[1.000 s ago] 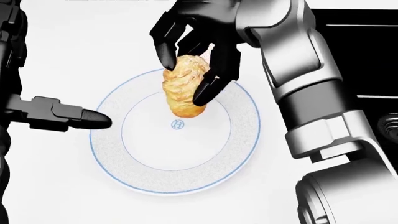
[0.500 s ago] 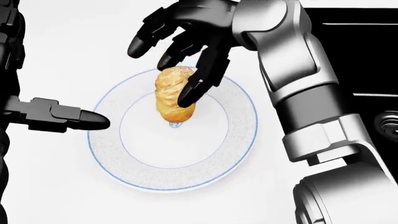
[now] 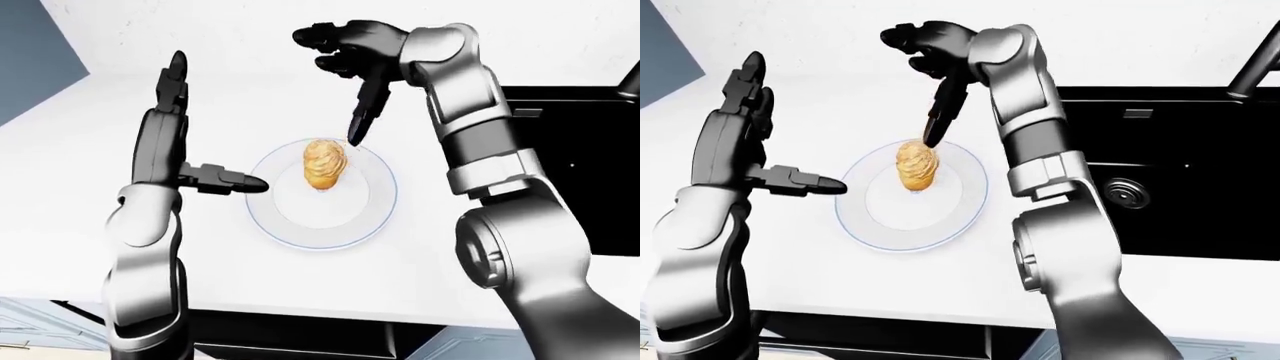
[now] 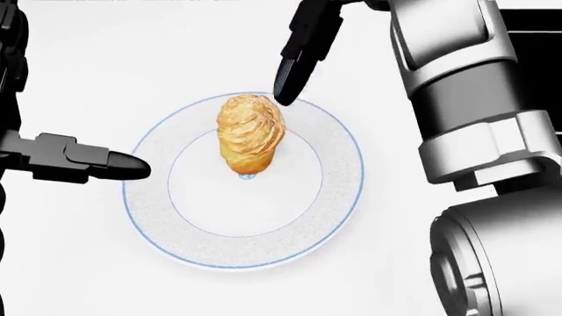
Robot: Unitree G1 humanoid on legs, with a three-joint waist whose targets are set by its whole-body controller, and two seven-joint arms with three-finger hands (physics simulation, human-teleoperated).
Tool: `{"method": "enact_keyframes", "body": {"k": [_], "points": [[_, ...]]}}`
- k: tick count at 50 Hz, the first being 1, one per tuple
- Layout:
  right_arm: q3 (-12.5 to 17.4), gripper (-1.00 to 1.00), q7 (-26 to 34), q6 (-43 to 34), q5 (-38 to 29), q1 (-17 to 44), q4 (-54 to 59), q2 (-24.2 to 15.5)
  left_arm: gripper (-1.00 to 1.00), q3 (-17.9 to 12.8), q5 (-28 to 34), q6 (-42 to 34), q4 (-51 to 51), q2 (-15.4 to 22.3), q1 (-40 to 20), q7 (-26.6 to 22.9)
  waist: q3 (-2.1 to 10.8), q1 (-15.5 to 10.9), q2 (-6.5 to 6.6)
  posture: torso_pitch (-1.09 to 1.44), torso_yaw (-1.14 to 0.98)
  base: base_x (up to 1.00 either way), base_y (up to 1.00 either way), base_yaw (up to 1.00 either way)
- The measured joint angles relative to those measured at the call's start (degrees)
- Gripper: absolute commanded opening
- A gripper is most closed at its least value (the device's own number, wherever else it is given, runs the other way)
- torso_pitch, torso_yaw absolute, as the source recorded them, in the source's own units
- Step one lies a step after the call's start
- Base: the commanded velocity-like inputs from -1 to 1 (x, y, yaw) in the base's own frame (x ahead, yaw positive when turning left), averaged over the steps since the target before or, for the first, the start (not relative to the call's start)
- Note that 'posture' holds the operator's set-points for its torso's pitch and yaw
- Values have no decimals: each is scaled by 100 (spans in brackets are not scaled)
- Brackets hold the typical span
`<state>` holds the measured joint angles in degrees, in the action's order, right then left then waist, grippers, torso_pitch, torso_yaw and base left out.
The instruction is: Place the pastries on the plates.
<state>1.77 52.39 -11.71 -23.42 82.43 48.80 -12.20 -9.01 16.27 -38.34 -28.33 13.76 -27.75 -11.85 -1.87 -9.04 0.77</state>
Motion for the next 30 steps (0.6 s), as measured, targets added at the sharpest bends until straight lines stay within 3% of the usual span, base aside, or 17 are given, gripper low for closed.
{"method": "enact_keyframes", "body": {"k": [4,8,14,20,30], "points": [[125,100,-508,-339,128,352,181,-187,100,-4,-1,16,9,-9,17,8,-11,-26,-6,0,18,0,0,0],[367,100,-1403,-671,328,735,654,-478,100,-6,-10,27,53,-17,42,30,-5,-54,-30,0,18,0,0,0],[569,100,-2482,-1164,739,776,676,-881,100,-58,-1,-41,-27,9,21,56,-20,-84,-56,0,18,0,0,0],[532,100,-2835,-2193,1005,107,-1068,-1219,100,-191,-30,-157,-221,96,-3,83,-76,-133,-69,0,18,0,0,0],[937,100,-3100,-3528,1557,-768,-3103,-1869,100,-491,-112,-582,-619,451,-165,63,-85,-189,-83,0,18,0,0,0]]}}
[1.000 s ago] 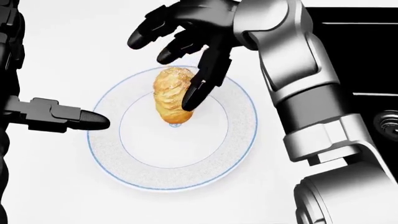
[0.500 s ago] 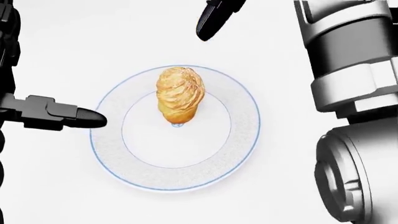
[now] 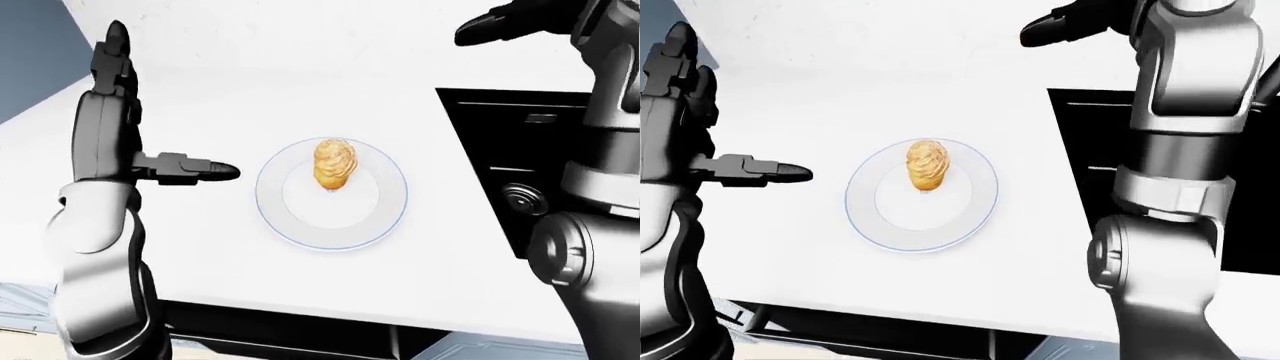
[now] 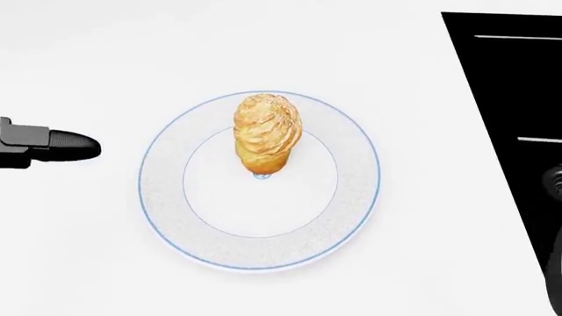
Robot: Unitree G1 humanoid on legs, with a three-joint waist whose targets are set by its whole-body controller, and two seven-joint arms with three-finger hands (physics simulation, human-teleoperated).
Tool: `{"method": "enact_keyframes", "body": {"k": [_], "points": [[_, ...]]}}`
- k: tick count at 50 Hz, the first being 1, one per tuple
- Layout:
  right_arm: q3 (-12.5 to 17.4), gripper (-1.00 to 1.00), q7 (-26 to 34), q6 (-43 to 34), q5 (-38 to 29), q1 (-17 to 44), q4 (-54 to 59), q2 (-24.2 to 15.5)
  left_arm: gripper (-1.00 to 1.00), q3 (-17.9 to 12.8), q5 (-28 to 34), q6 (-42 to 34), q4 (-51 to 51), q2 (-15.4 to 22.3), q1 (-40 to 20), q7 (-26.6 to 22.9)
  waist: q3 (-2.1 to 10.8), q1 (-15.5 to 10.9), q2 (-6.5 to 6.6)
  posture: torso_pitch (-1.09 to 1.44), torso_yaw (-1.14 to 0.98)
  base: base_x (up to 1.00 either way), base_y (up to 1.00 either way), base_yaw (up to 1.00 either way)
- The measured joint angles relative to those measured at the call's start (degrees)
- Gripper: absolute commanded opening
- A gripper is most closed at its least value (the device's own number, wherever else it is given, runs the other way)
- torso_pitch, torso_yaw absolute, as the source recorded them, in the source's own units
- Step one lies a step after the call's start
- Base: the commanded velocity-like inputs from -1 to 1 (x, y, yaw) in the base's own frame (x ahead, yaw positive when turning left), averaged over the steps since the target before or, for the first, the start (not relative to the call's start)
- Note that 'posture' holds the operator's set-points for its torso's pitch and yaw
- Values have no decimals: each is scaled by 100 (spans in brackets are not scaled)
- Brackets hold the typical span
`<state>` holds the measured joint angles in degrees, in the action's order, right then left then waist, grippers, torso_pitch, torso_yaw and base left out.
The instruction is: Place the pastries on the plates.
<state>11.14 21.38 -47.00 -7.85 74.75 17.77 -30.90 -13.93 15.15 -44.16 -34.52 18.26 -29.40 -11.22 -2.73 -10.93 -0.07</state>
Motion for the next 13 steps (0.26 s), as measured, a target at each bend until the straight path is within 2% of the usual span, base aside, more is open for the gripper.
{"method": "enact_keyframes", "body": {"k": [8,13], "points": [[177,100,-127,-395,431,-391,-676,-469,100,-491,-166,-451,-459,489,32,-158,-1,9,24,0,18,0,0,0],[298,100,-232,-274,651,-837,-779,-590,100,-1129,-332,-752,-827,927,232,-306,-5,34,30,0,18,0,0,0]]}}
